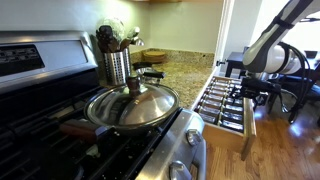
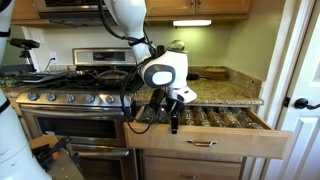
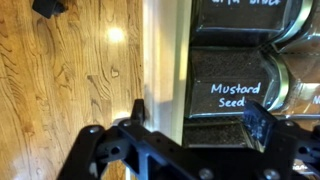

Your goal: Close the top drawer

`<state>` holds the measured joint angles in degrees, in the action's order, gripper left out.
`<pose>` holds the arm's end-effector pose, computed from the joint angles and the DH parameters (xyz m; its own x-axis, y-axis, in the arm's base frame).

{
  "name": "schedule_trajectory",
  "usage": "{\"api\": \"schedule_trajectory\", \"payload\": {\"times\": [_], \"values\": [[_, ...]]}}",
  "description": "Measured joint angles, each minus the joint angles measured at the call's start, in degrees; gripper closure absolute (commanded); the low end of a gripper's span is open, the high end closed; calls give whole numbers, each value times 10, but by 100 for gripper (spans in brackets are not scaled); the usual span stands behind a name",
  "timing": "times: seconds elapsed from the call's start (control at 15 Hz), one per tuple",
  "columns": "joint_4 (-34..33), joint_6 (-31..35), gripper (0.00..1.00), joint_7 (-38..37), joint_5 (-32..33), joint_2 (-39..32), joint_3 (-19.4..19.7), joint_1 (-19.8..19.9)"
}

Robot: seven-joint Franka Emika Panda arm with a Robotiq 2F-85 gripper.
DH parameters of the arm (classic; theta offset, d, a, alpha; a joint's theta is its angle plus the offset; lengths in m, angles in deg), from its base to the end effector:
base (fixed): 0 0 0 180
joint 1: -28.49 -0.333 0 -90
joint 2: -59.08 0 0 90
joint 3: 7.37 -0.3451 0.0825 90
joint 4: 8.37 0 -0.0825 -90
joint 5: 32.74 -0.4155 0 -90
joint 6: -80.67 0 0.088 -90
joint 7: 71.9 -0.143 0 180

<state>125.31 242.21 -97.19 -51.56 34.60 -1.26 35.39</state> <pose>0.5266 -0.1386 0.1215 0.5679 -0.8229 0.0166 -0.8184 -0.5667 -0.0950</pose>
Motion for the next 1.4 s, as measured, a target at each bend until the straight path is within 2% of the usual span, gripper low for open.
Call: {"api": "schedule_trajectory", "payload": {"times": [0.67,1.13,1.4], "values": [[-85,0,0,4,-30,-45,-48,-2],[-138,0,0,4,-49,-79,-63,-2],[-147,1,0,12,-61,-81,-73,-1]]}}
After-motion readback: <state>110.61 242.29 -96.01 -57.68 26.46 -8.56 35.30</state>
